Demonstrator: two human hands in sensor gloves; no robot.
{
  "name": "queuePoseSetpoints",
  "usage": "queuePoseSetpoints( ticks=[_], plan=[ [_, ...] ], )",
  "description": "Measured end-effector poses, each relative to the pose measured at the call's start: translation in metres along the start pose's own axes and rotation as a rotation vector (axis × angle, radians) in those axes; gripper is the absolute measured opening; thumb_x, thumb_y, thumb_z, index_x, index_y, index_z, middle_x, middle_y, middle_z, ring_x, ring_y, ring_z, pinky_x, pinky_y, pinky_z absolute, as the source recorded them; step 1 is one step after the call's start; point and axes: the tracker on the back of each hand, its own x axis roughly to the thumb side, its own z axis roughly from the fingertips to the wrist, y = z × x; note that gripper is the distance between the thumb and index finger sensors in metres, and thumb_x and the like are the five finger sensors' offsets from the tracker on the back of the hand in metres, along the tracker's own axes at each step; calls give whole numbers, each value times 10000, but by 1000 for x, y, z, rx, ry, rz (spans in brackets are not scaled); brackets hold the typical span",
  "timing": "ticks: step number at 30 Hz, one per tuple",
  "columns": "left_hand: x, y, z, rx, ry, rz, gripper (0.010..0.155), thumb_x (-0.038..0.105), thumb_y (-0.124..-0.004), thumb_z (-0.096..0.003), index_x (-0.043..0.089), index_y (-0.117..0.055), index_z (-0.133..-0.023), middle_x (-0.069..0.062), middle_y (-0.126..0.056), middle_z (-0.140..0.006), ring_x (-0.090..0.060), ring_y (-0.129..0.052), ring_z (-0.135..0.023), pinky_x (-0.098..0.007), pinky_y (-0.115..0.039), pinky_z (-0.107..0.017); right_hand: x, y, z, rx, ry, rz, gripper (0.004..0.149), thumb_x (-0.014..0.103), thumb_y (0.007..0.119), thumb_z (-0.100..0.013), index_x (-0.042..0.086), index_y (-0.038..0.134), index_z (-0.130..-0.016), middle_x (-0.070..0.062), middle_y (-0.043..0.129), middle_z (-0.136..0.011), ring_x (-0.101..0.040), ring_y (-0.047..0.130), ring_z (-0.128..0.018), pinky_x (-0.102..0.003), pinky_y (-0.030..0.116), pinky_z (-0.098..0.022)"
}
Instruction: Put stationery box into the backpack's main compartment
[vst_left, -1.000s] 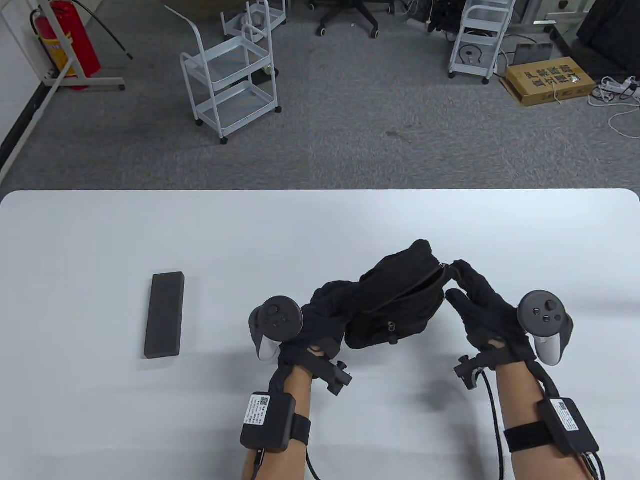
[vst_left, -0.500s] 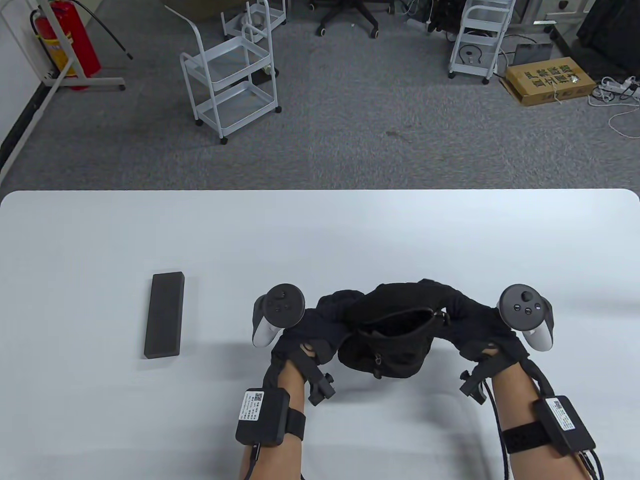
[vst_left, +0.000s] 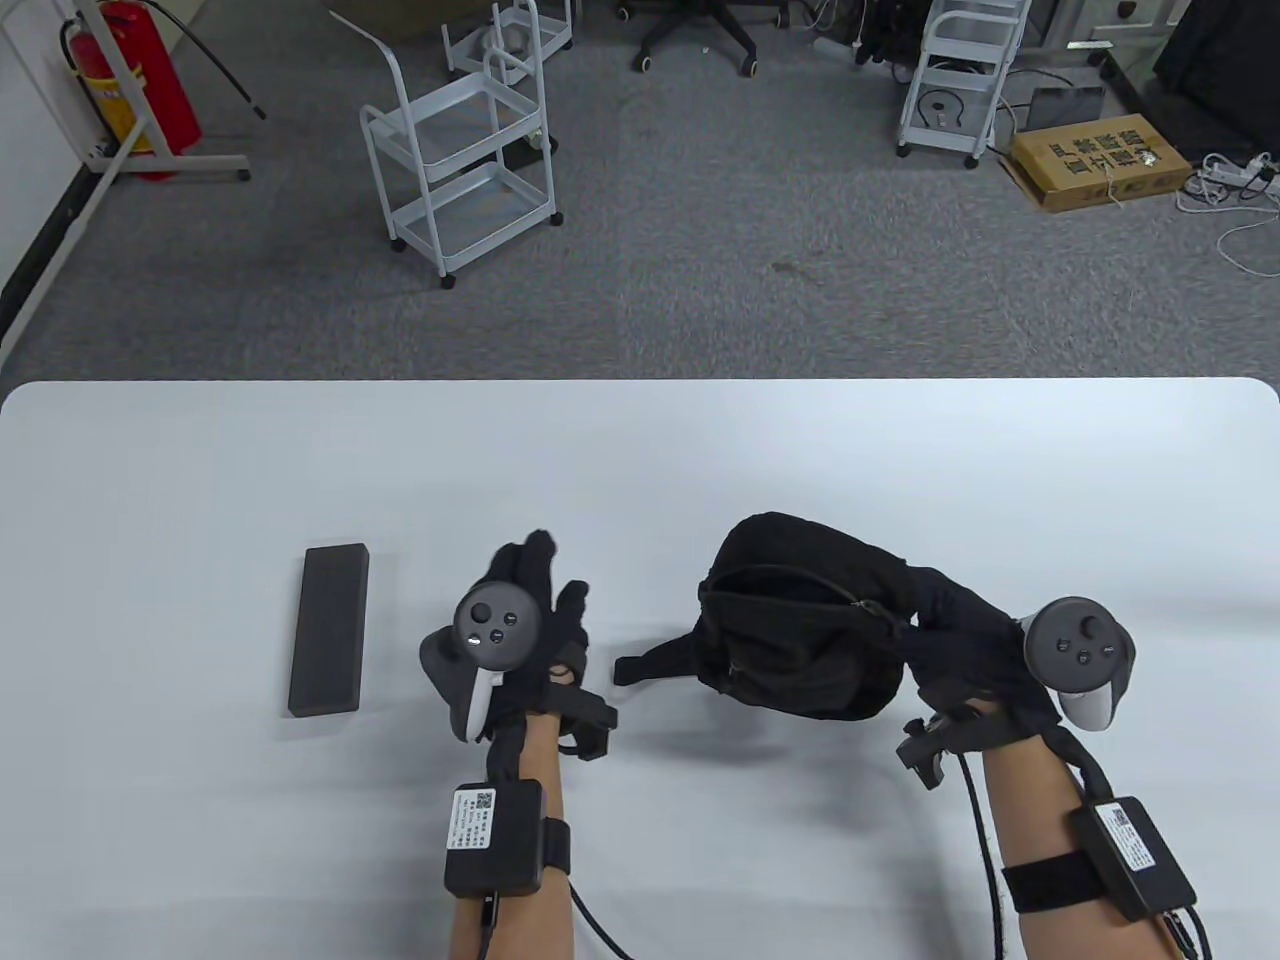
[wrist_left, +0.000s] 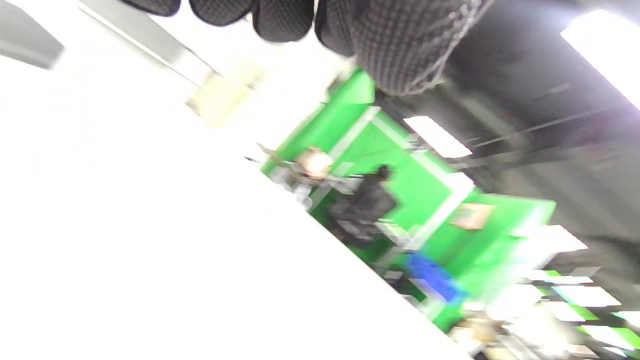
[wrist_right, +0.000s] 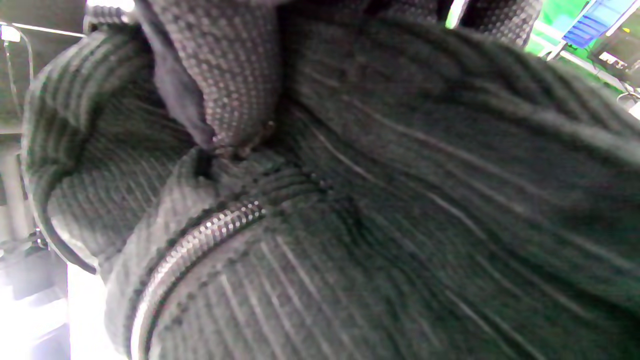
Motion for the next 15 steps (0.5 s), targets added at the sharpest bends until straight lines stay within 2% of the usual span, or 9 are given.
queuePoseSetpoints(
  ticks=[4,7,9,11,15],
  plan=[
    [-51,20,-12,-17,216,-62,791,368,-777,-543,154,-354,-1176,-218,-113,-1181,-530,-61,-1042,-755,-230,-728,-3,-1,-2,3,8,-3,474,361,921,-442,249,819,-891,-8,894,-869,-321,861,-912,-679,583,-742],
    [-94,32,-18,-91,397,-235,886,416,-777,-542,178,-214,-1185,-225,13,-1165,-533,47,-1031,-781,-153,-711,-5,0,-2,6,15,12,475,358,923,-441,249,819,-891,-7,892,-872,-321,859,-916,-679,583,-742],
    [-119,34,-19,-139,486,-260,945,458,-774,-537,178,-140,-1179,-261,54,-1145,-559,67,-1016,-796,-145,-696,-5,0,-2,5,18,20,475,359,925,-438,250,821,-889,-6,893,-872,-320,859,-916,-678,584,-742],
    [-140,30,-17,-131,543,-192,976,467,-783,-530,172,-107,-1170,-293,54,-1134,-582,58,-1009,-809,-142,-684,-6,1,-1,4,21,21,475,358,927,-437,248,823,-887,-6,896,-870,-322,862,-913,-679,588,-738],
    [-157,30,-16,-135,589,-147,976,442,-787,-532,181,-87,-1160,-313,17,-1141,-599,15,-1022,-816,-162,-688,-7,0,0,4,27,33,476,361,927,-435,246,825,-886,-9,898,-868,-323,864,-910,-681,591,-733]
  ],
)
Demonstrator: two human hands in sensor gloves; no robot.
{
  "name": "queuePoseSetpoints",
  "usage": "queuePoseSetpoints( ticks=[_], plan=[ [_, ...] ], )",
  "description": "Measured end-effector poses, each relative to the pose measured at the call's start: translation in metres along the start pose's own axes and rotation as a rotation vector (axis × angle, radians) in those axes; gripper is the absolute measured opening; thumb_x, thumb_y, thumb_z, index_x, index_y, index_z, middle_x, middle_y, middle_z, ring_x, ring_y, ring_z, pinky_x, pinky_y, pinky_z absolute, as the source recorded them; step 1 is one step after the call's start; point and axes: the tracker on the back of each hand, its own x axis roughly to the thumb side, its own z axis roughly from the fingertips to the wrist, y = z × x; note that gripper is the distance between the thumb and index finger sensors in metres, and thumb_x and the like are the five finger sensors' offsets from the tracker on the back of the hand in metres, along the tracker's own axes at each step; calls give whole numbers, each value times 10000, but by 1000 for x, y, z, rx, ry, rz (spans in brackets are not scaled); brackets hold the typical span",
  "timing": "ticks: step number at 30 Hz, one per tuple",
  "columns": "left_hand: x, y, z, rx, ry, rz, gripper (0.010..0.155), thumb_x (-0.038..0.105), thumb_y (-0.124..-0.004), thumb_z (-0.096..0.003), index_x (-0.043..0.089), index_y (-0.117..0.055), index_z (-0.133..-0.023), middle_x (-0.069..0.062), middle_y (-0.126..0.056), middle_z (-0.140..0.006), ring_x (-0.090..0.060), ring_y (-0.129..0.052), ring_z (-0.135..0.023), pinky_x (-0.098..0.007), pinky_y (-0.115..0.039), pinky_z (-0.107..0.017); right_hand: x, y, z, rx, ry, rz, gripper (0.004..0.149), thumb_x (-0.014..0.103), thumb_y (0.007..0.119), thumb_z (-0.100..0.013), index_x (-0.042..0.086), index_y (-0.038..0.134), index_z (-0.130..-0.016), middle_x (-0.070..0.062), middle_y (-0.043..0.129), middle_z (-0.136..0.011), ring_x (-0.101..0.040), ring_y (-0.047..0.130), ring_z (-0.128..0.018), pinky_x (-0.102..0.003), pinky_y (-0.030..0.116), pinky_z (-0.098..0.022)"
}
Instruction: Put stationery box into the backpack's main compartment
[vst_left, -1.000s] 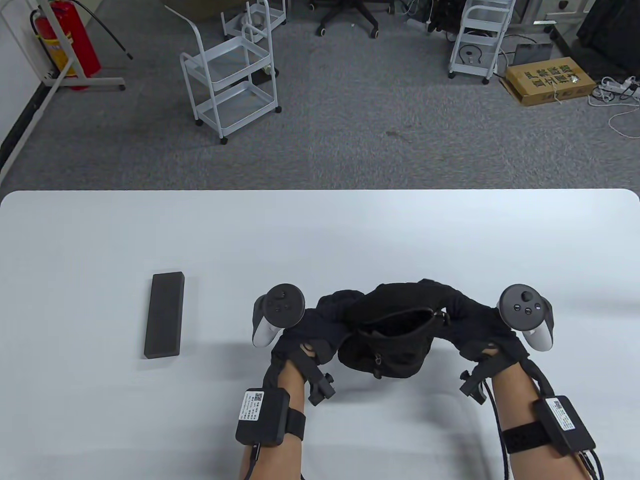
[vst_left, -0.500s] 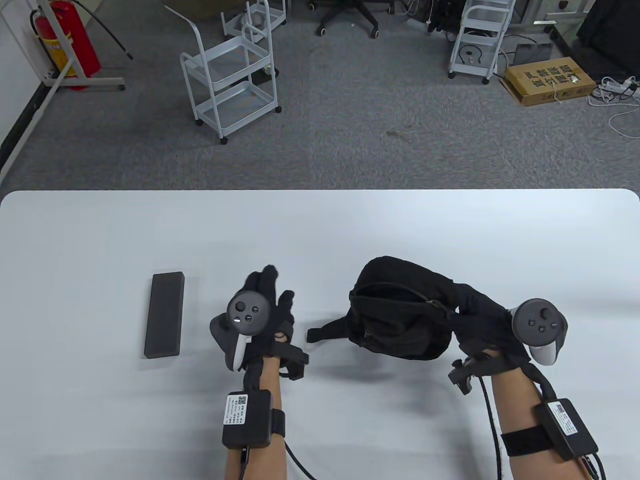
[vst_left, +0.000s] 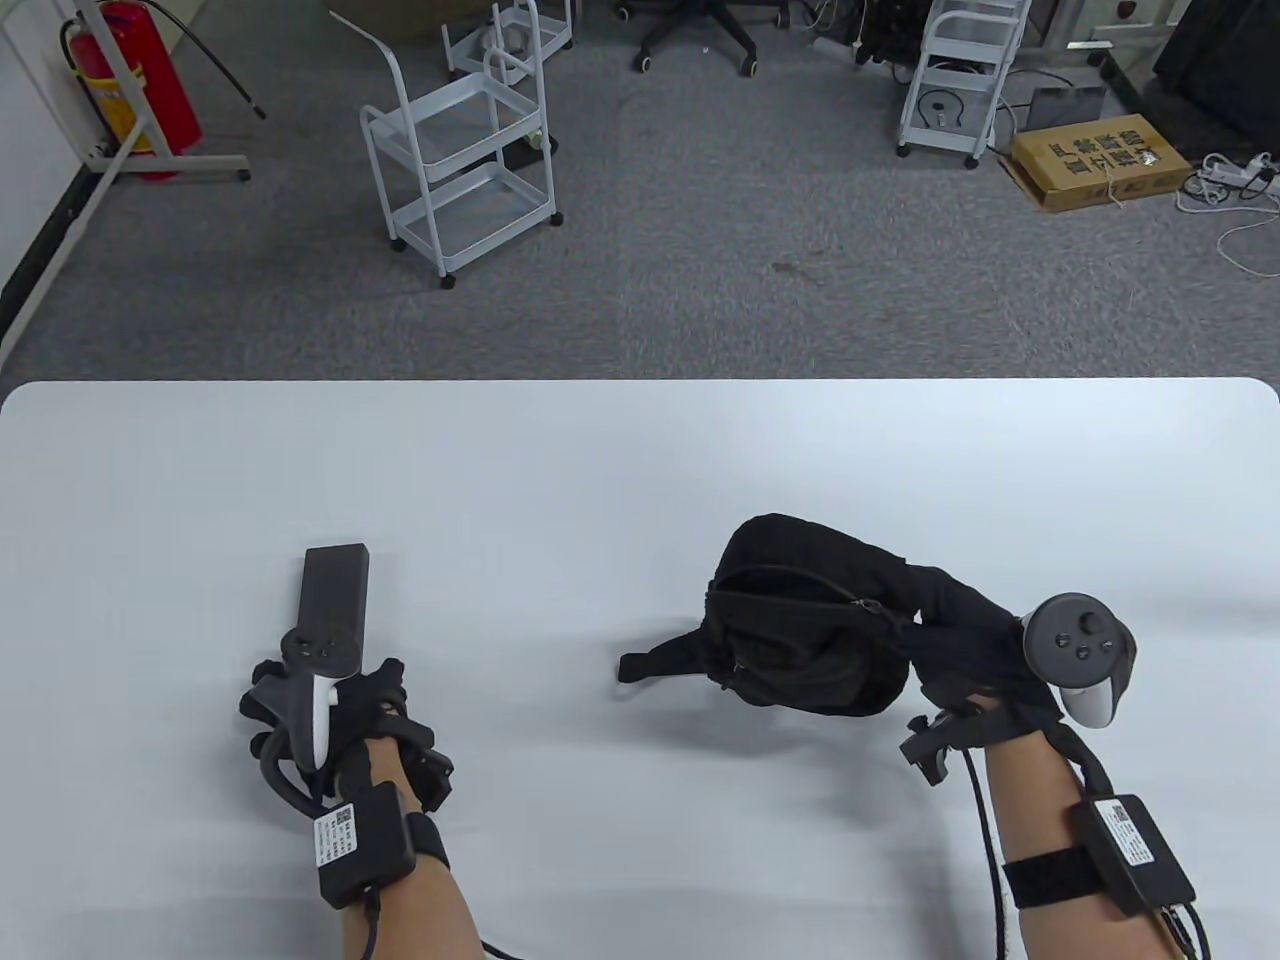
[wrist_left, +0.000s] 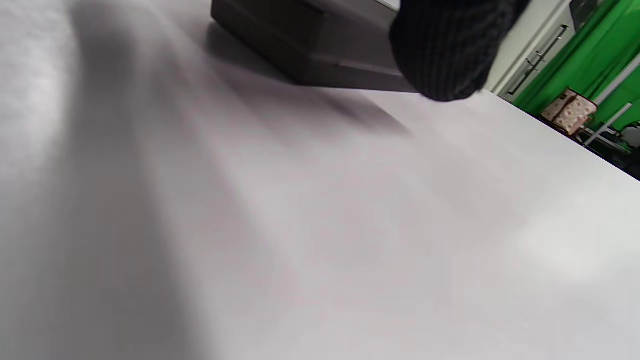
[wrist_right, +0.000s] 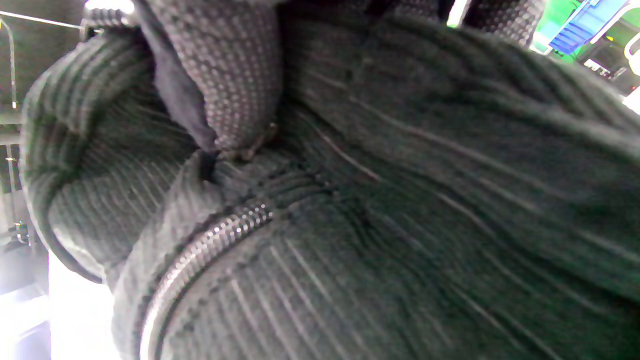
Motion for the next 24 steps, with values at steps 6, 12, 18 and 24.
queuePoseSetpoints(
  ticks=[6,12,18,24],
  plan=[
    [-6,-3,-5,-13,27,16,888,375,-761,-552,211,-139,-1164,-302,-87,-1165,-593,-72,-1047,-811,-194,-701,-4,0,-1,6,13,1,476,359,927,-438,243,823,-888,-12,896,-868,-329,860,-910,-683,588,-733],
    [-5,1,-2,42,4,26,816,321,-756,-556,196,-228,-1165,-311,-190,-1155,-591,-184,-1043,-800,-253,-713,-5,-1,0,1,25,-6,478,358,925,-441,238,820,-891,-15,892,-870,-332,857,-912,-685,586,-732],
    [13,18,13,97,-145,206,740,328,-762,-557,92,-358,-1131,-398,-254,-1099,-658,-401,-943,-786,-442,-678,-5,-3,0,-5,25,-9,478,358,924,-442,238,818,-893,-15,887,-873,-334,853,-915,-684,585,-733],
    [58,37,40,124,-418,362,663,368,-786,-547,67,-549,-1088,-413,-350,-1079,-650,-501,-876,-758,-537,-637,-7,-6,0,-21,35,-6,479,358,924,-444,236,816,-895,-18,887,-873,-337,849,-918,-685,581,-734]
  ],
)
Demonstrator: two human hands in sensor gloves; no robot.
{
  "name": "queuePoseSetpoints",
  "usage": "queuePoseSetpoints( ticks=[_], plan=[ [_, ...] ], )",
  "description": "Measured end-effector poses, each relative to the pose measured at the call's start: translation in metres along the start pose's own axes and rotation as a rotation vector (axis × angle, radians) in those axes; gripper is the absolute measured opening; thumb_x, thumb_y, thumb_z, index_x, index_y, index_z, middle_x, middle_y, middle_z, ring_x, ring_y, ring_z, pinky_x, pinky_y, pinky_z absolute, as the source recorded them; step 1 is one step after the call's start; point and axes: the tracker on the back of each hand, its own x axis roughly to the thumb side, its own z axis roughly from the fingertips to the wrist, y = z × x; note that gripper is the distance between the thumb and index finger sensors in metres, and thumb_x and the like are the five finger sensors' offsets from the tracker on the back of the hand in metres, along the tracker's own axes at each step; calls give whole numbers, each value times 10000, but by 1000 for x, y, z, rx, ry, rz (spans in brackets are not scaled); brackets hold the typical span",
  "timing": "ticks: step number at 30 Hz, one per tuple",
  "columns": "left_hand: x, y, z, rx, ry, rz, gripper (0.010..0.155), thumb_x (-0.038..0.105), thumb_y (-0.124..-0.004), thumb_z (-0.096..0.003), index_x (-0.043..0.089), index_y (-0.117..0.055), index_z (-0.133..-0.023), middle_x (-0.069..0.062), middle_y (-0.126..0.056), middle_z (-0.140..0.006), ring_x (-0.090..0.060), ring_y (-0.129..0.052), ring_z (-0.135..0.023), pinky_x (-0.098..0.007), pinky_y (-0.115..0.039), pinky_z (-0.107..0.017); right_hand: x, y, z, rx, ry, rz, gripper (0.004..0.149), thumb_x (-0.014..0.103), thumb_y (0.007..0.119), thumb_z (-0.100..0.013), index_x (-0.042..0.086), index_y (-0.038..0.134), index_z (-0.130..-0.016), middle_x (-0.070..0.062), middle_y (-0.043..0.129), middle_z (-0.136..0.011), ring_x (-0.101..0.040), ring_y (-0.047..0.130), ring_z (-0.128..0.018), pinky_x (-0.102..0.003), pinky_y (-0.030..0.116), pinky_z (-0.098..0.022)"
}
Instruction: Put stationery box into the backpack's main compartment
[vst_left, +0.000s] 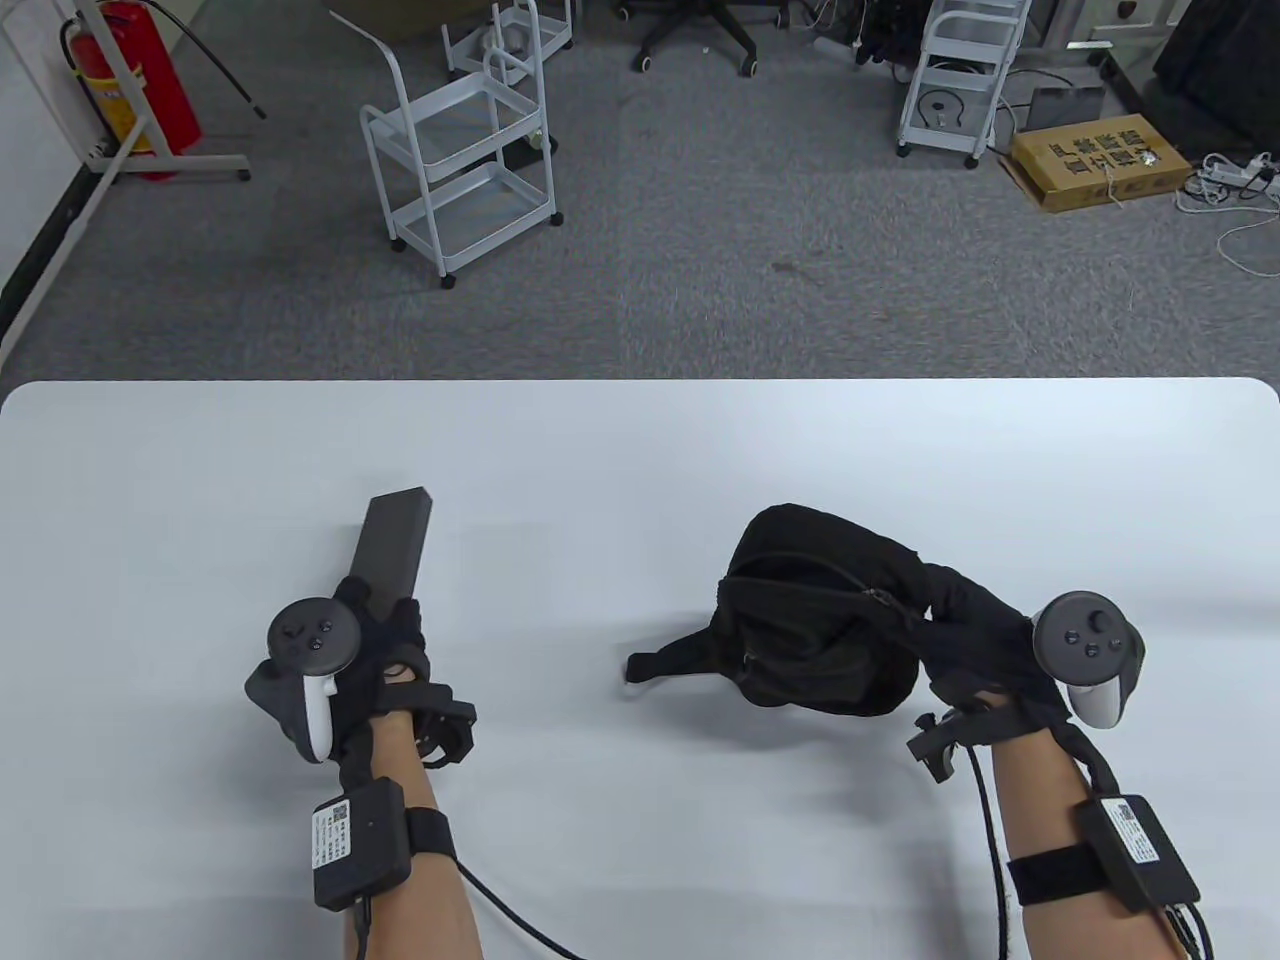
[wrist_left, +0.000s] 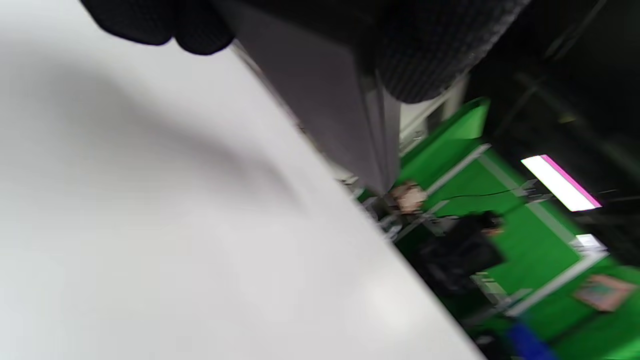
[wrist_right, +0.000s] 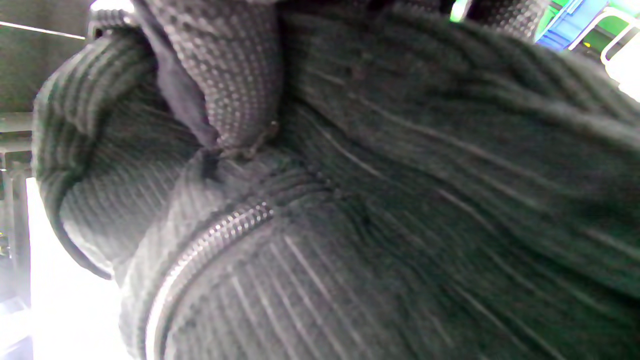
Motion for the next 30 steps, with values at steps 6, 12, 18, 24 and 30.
queuePoseSetpoints(
  ticks=[6,12,18,24,30],
  plan=[
    [70,1,21,-51,-315,114,626,419,-780,-551,72,-656,-1056,-418,-459,-1068,-632,-606,-830,-729,-632,-601,-6,-5,1,-27,28,2,480,356,922,-448,230,812,-898,-23,882,-876,-343,842,-921,-687,576,-735],
    [123,3,54,-125,-546,213,624,465,-773,-557,85,-708,-1047,-410,-518,-1069,-612,-664,-796,-707,-672,-582,-9,-7,2,-40,43,26,481,355,921,-449,226,811,-899,-28,880,-875,-348,837,-924,-689,575,-733],
    [149,8,79,-230,-670,385,628,494,-781,-561,85,-740,-1035,-401,-569,-1055,-596,-695,-772,-696,-690,-568,-9,-7,2,-40,46,40,479,353,921,-451,225,810,-900,-31,877,-877,-352,834,-925,-690,573,-733],
    [156,12,89,-247,-716,380,624,524,-785,-560,94,-782,-1013,-385,-617,-1044,-575,-726,-749,-684,-709,-556,-9,-7,2,-46,47,42,480,352,919,-452,224,809,-901,-32,875,-878,-355,830,-928,-690,572,-734],
    [157,11,90,-274,-738,378,622,542,-784,-560,105,-801,-1001,-369,-646,-1036,-560,-741,-738,-678,-716,-551,-10,-7,2,-51,52,45,481,351,918,-454,223,806,-904,-33,871,-881,-358,824,-932,-691,570,-734]
  ],
)
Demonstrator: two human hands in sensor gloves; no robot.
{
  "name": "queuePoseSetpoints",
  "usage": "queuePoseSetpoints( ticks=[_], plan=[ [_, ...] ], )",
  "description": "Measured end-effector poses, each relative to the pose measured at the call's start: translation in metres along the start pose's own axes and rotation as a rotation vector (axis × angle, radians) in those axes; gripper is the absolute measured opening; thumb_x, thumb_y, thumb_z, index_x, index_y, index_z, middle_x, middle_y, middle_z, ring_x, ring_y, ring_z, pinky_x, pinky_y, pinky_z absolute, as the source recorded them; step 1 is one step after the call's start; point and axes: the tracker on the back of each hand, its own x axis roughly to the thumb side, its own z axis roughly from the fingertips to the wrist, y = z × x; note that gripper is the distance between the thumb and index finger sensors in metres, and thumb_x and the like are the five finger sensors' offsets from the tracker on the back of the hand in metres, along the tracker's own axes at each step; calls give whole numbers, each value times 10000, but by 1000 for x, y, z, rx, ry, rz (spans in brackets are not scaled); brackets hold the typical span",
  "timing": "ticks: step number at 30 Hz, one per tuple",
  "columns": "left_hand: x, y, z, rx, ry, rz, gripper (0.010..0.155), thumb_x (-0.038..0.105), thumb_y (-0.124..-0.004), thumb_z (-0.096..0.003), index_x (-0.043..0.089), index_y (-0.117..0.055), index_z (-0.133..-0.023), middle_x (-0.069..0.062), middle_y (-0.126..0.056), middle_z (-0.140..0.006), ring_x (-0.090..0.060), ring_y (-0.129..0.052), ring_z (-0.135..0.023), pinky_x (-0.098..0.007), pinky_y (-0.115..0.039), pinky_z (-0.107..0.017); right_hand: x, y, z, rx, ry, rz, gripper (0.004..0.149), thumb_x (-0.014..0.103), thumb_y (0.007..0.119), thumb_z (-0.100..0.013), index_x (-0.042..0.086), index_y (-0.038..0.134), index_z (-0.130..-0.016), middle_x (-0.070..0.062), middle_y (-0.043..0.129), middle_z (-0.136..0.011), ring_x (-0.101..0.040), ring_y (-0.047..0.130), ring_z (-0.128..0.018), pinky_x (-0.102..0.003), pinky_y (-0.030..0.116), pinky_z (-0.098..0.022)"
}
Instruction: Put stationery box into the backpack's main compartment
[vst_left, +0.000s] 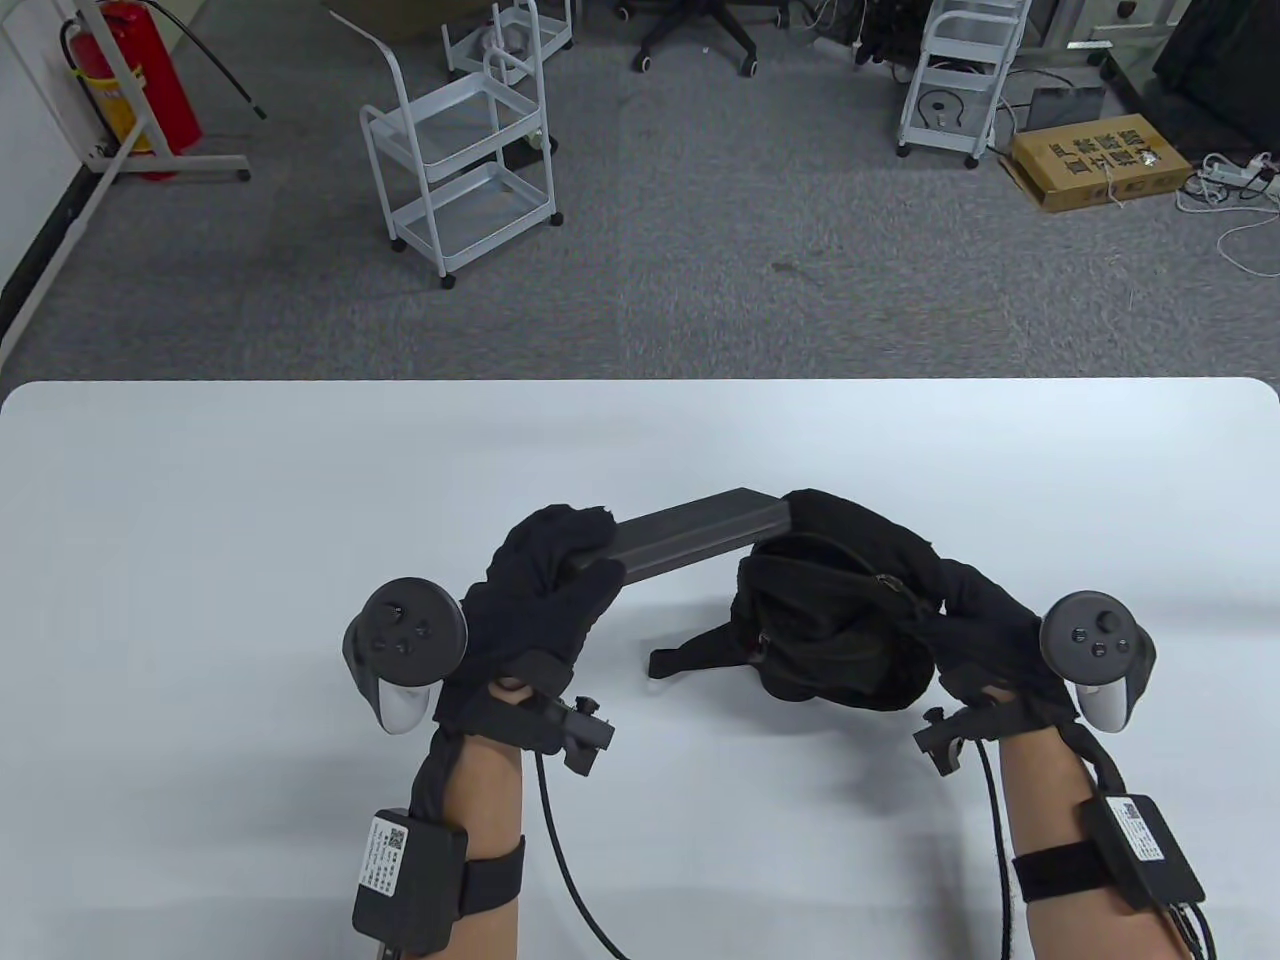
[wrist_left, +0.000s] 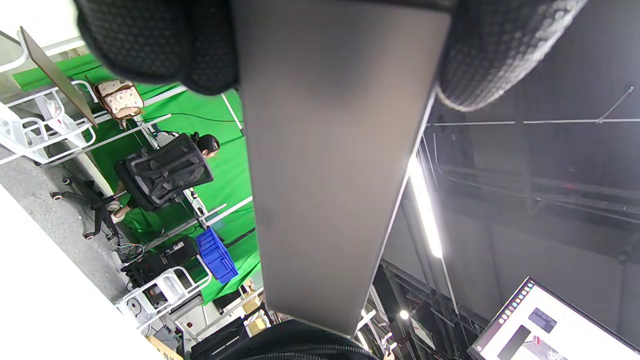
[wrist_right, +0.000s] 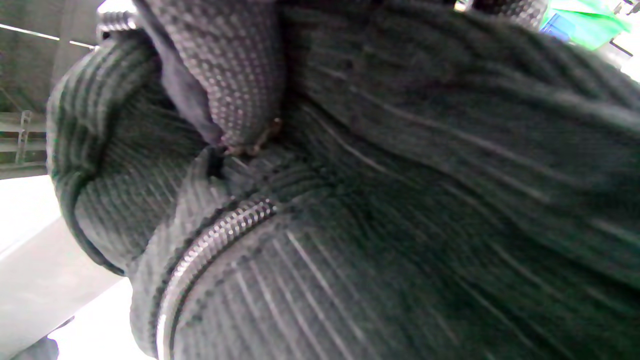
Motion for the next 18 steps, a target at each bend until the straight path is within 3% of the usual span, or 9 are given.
queuePoseSetpoints(
  ticks=[18],
  plan=[
    [10,-15,-4,-103,-47,-62,606,547,-788,-559,113,-835,-979,-347,-672,-1032,-552,-739,-738,-684,-706,-554,9,8,-1,48,-38,36,481,343,918,-457,228,803,-909,-31,865,-892,-360,813,-946,-693,560,-741]
  ],
)
